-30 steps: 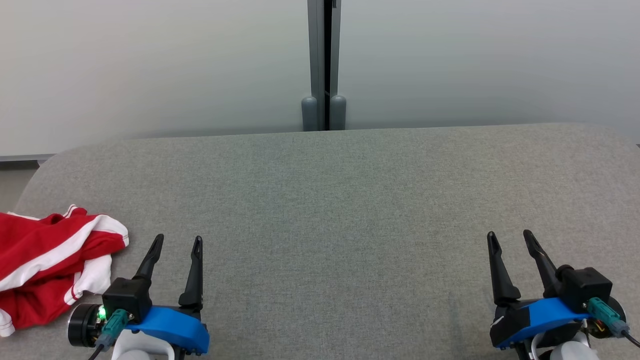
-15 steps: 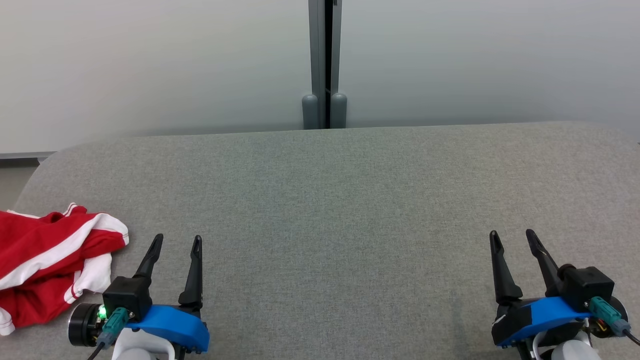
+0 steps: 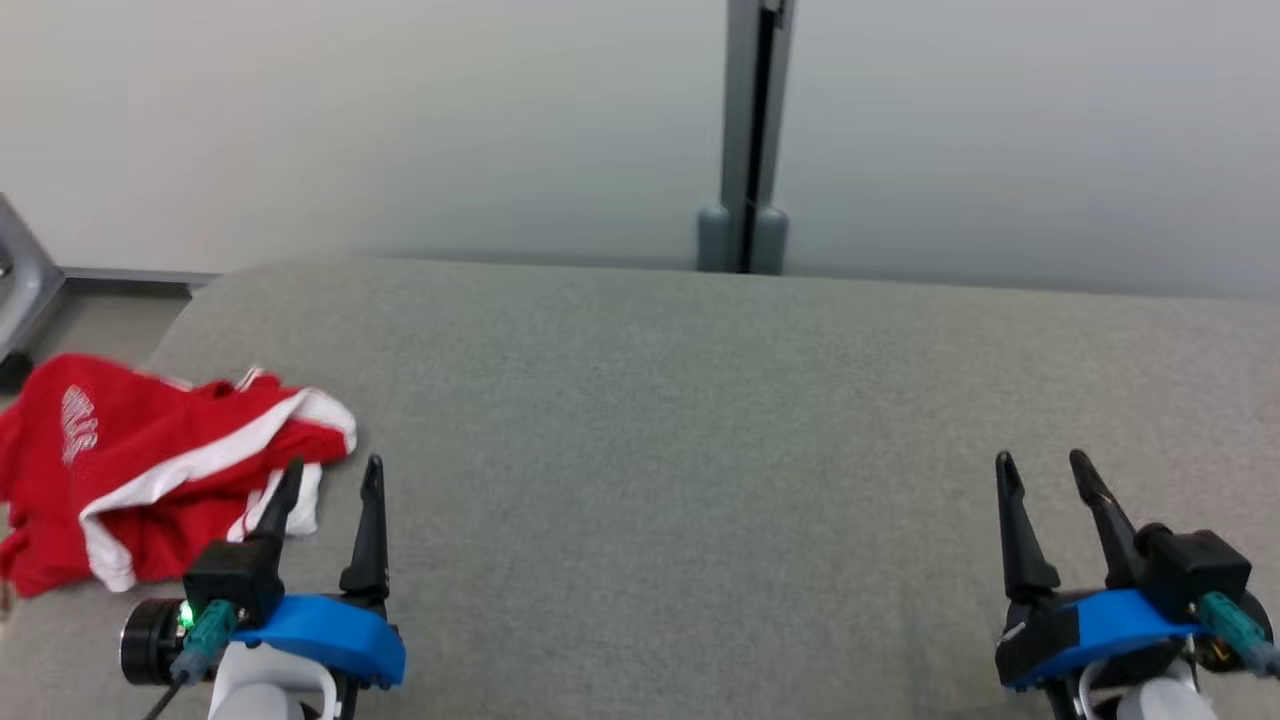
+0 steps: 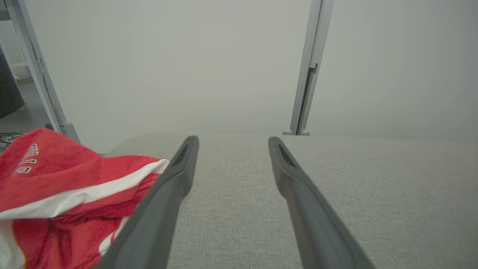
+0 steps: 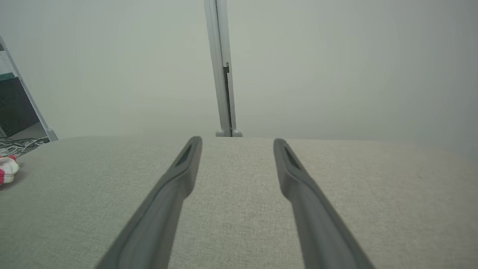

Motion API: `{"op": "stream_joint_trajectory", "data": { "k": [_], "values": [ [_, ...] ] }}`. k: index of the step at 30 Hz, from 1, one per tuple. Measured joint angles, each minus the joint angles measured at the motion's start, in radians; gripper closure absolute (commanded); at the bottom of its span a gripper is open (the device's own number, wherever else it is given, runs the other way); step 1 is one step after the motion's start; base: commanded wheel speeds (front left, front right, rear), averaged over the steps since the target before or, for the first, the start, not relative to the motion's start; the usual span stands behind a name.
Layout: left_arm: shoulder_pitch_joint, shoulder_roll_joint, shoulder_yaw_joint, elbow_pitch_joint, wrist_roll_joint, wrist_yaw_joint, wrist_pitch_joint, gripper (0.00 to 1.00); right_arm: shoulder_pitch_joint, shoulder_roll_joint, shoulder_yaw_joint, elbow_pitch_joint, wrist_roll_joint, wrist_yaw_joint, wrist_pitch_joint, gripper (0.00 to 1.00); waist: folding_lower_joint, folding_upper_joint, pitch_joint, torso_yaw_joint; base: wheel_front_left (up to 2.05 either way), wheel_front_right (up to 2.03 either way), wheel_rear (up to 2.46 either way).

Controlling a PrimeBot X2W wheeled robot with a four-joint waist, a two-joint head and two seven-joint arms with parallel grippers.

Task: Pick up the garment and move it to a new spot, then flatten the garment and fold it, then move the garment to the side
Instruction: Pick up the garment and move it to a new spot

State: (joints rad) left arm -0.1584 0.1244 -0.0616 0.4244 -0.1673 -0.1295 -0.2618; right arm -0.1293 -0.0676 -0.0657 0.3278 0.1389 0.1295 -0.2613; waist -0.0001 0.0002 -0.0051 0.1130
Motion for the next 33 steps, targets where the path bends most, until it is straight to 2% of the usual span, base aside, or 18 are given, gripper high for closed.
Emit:
{"op": "stream_joint_trajectory", "data": {
  "k": [10,18,25,33],
  "values": [
    [-0.014,0.001,0.061,-0.003,0.004,0.006,-0.001,0.0,-0.011,0.002,0.043,-0.047,0.002,0.001,0.023,0.0,0.0,-0.0001,0.006,0.204,0.0,0.0,0.0],
    [-0.024,-0.007,0.107,-0.008,0.01,0.007,-0.001,0.0,-0.024,0.002,0.078,-0.067,0.004,0.001,0.04,0.0,0.0001,-0.0001,0.034,0.325,0.0,0.0,0.0],
    [-0.026,-0.014,0.132,-0.011,0.018,0.007,-0.001,0.0,-0.026,0.0,0.092,-0.079,0.002,0.001,0.052,0.0,0.0001,-0.0002,0.058,0.379,0.0,0.0,0.0],
    [-0.062,-0.024,0.138,0.01,0.026,0.006,-0.001,0.0,-0.045,-0.017,0.102,-0.107,-0.006,0.001,0.077,0.0,0.0001,-0.0002,0.108,0.376,0.0,0.0,0.0]
  ]
}}
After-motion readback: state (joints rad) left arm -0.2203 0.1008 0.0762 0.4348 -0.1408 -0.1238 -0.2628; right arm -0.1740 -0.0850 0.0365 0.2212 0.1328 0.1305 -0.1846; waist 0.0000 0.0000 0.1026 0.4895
